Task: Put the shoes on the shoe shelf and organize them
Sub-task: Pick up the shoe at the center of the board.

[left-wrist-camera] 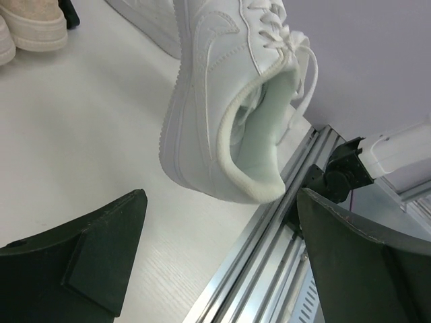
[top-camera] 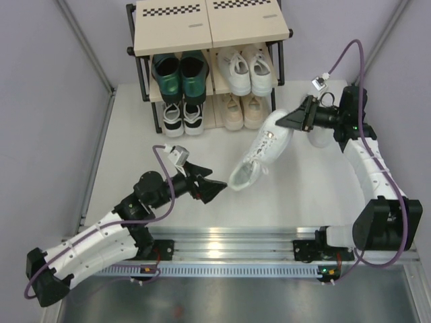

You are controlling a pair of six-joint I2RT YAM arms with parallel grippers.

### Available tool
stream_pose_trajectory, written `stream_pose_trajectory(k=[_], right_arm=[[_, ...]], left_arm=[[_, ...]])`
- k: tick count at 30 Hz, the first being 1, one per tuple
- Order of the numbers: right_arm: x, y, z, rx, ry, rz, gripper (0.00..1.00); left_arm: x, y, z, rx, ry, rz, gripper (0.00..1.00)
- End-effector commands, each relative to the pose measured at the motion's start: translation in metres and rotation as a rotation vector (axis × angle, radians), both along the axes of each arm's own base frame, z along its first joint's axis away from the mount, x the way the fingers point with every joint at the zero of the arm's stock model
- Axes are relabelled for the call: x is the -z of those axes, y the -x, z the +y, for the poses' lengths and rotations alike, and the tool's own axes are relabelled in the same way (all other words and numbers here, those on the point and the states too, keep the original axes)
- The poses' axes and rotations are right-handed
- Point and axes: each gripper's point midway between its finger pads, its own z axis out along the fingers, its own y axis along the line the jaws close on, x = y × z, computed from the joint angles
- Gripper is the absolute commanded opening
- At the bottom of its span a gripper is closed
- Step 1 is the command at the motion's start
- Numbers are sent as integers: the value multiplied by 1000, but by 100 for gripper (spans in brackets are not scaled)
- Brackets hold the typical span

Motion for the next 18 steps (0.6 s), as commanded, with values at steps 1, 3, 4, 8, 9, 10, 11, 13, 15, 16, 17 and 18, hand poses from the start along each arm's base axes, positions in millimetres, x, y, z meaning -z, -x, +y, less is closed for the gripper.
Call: stream_pose_trajectory(k=[1, 3, 4, 8, 9, 10, 11, 13, 15, 16, 17, 18], right_arm=[[-38, -9, -7, 22, -73, -29, 0], [-37, -13, -8, 32, -82, -21, 0], [-37, -16, -9, 37, -89, -3, 0], [-43, -20, -11, 42, -104, 15, 0], [-44, -20, -11, 42, -108, 18, 0], [-46, -19, -11, 45, -117, 37, 0], [-50, -20, -10, 41, -123, 16, 0], [-53, -19, -10, 44, -129, 22, 0], [-53, -17, -10, 42, -133, 29, 0], [-52, -16, -10, 45, -133, 32, 0], [-51, -16, -10, 45, -134, 35, 0], [-49, -15, -10, 44, -137, 39, 0]], left_arm=[[-21, -6, 2, -53, 19, -92, 99], [-16, -3, -4, -28, -5, -125, 98], [-18, -3, -8, -19, -6, -155, 99], [-13, 0, -25, 22, -66, -302, 98], [-11, -1, -27, 23, -90, -357, 98], [-6, -3, -30, 23, -104, -375, 98], [-5, -5, -32, 21, -110, -401, 98], [-5, -13, -35, -6, -109, -453, 98], [-13, -16, -38, -17, -90, -496, 98], [-13, -19, -43, -17, -89, -495, 98], [-15, -21, -46, -19, -83, -493, 98], [-21, -22, -49, -22, -59, -499, 98]])
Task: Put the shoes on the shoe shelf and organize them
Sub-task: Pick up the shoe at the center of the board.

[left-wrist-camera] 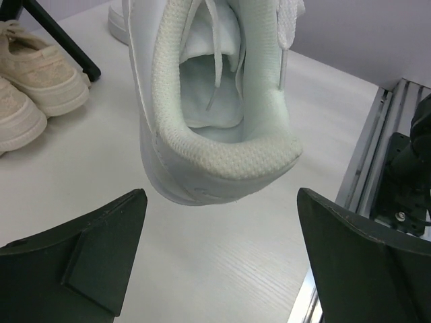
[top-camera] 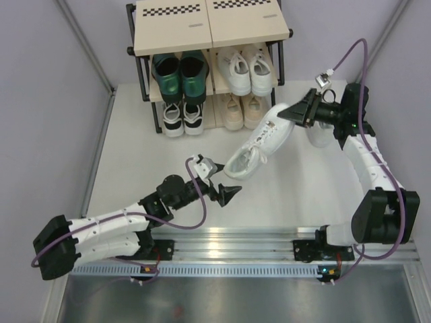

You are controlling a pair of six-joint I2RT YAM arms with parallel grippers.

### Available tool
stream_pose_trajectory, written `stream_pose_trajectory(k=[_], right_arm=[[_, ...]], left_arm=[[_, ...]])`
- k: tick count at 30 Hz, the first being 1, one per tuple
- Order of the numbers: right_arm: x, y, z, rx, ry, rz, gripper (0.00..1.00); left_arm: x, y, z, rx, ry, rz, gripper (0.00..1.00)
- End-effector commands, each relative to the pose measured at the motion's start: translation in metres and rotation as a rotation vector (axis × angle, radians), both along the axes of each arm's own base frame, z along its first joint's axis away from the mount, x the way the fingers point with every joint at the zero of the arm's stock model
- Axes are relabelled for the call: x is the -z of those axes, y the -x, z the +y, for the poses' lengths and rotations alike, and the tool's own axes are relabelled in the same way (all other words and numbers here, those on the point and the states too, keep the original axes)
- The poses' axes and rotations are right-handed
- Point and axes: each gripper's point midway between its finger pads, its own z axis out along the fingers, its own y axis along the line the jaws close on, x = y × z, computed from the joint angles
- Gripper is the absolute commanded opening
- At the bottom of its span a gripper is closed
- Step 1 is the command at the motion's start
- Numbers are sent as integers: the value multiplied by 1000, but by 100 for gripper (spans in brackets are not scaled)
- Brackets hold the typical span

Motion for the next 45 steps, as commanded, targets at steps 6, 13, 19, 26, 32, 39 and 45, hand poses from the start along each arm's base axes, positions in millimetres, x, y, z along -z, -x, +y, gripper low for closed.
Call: stream_pose_trajectory(k=[6, 13, 19, 26, 32, 39, 45], right_arm=[[-39, 17, 1, -34, -59, -75, 0], [-33, 19, 2, -35, -62, -72, 0], [-30, 19, 3, -35, -62, -66, 0], [-27, 20, 3, -34, -50, -71, 0], [-19, 21, 4, -32, -21, -67, 0], [-15, 18, 3, -27, 12, -113, 23], [-16, 21, 3, -27, 56, -133, 71]], left_arm=[[-62, -18, -20, -32, 184, -120, 98], [-62, -30, -16, -101, 200, -87, 98], [-69, -32, -21, -98, 209, -93, 94], [-59, -32, -35, -55, 166, -81, 44], [-63, -28, -33, -44, 178, -75, 0], [-71, -14, -18, -33, 218, -12, 0], [-74, -1, -2, -30, 253, 44, 0]])
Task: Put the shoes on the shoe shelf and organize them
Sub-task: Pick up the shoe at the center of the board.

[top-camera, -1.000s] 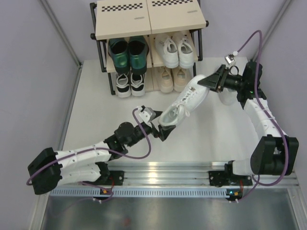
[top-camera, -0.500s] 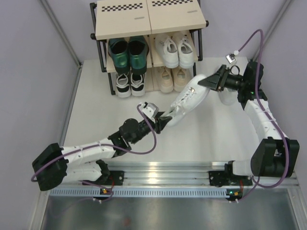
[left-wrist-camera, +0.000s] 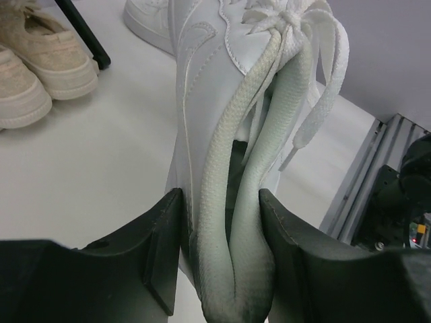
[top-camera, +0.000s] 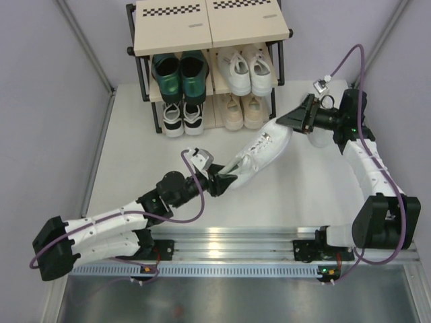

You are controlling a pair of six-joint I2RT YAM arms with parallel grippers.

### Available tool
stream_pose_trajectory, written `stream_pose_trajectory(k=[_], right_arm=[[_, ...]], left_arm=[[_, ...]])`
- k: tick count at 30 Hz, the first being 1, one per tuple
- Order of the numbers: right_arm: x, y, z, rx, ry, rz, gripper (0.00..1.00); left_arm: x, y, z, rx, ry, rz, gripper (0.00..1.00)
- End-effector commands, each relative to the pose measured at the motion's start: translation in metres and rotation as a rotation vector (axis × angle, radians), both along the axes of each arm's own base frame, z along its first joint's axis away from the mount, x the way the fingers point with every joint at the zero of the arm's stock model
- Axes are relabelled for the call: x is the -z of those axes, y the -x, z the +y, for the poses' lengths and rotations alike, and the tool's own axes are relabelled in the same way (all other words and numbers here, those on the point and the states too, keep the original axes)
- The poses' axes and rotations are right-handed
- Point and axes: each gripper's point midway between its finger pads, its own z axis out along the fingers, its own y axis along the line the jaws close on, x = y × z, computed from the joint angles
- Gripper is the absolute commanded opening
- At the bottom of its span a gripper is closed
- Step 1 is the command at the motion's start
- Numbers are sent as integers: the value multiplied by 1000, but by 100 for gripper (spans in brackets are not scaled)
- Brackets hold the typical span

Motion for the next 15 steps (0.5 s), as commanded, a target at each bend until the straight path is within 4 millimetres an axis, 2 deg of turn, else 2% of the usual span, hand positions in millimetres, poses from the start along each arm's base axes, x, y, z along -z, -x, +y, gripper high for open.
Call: stream_pose_trajectory(k=[1, 4, 7, 9, 10, 12, 13, 15], right_arm=[[-29, 6, 0, -5, 40, -142, 77], [-37, 8, -1, -6, 57, -187, 91], [-45, 10, -2, -4, 72, -229, 97], [-51, 12, -5, 6, 89, -265, 99], [-53, 13, -7, 12, 99, -278, 99], [-59, 14, -17, 35, 137, -317, 99], [-60, 14, -21, 45, 151, -331, 99], [-60, 16, -35, 80, 184, -362, 99]], left_arm=[[-57, 17, 5, 47, 194, -48, 0], [-60, 22, 12, 46, 206, -33, 0], [-63, 25, 19, 39, 215, -22, 0], [-67, 25, 24, 25, 224, -17, 0], [-63, 25, 25, 20, 210, -4, 0], [-72, 25, 32, -3, 222, -10, 0], [-68, 24, 34, -13, 204, 1, 0], [-83, 22, 42, -44, 223, -14, 0]])
